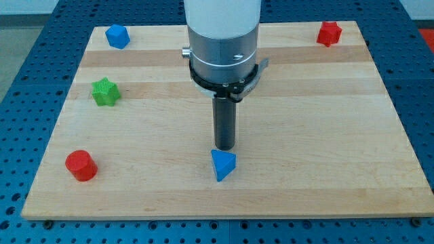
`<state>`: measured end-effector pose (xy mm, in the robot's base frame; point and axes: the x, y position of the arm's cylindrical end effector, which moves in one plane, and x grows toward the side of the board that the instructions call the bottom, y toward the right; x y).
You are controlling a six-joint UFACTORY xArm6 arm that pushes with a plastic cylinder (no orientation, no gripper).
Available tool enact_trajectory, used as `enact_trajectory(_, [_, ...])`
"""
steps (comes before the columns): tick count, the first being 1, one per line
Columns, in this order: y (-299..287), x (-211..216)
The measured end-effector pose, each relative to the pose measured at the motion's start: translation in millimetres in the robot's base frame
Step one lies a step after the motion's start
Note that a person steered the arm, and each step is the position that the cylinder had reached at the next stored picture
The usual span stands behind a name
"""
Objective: Push the green circle to the center right of the board
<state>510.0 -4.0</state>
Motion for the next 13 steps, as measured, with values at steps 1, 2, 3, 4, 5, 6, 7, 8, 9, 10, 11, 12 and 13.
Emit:
enact_trajectory(1, [0.0,-0.8])
enact_trajectory(2, [0.0,-6.7])
enact_trajectory(3, [0.0,-36.0])
enact_trajectory(4, [-5.5,-71.0])
enact_trajectory(5, [-21.5,-101.6])
enact_trajectory(6, [-28.2,-131.0])
enact_trajectory(7, [-27.3,-154.1])
enact_trajectory(8, [-22.4,-171.9])
enact_trajectory(9, [-15.2,-181.1])
enact_trajectory(10, [-0.6,-181.1])
enact_trajectory(11, [13.4,-180.3])
enact_trajectory(12, [31.6,-172.4])
enact_trajectory(13, [46.3,-156.8])
